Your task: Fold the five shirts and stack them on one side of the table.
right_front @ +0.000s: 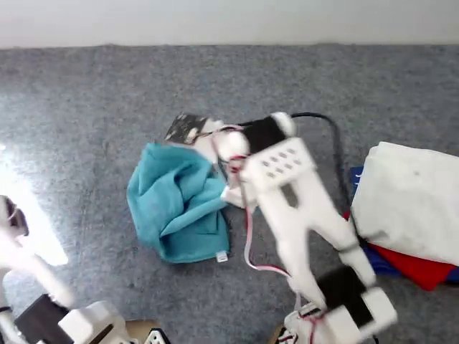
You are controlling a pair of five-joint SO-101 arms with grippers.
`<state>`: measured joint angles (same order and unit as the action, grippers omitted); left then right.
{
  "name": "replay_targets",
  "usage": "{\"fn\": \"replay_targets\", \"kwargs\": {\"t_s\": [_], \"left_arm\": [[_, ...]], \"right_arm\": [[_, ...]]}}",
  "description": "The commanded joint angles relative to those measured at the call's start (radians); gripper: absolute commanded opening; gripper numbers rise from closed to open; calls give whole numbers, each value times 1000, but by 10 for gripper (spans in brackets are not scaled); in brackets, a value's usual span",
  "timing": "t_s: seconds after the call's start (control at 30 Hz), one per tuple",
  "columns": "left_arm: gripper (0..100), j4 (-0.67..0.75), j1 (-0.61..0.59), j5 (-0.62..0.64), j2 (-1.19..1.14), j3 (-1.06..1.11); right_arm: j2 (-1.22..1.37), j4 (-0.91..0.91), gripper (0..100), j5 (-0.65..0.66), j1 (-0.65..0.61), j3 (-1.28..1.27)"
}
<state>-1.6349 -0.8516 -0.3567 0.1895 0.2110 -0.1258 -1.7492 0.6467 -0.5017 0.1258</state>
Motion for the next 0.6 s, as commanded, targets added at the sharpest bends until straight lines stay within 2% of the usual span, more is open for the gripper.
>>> {"fn": "replay_targets", "kwargs": {"t_s": [0.0,0.33,0.47,0.57], "left_arm": [[111,-43,118,2,41,-79],[112,-107,443,3,40,-289],[112,-84,631,12,31,-289],[113,-15,749,91,29,-288]], "right_arm": [[-202,-35,9,6,53,32],[-513,-39,8,12,183,31],[-558,-41,8,14,194,23],[-570,-41,8,12,194,-9]]}}
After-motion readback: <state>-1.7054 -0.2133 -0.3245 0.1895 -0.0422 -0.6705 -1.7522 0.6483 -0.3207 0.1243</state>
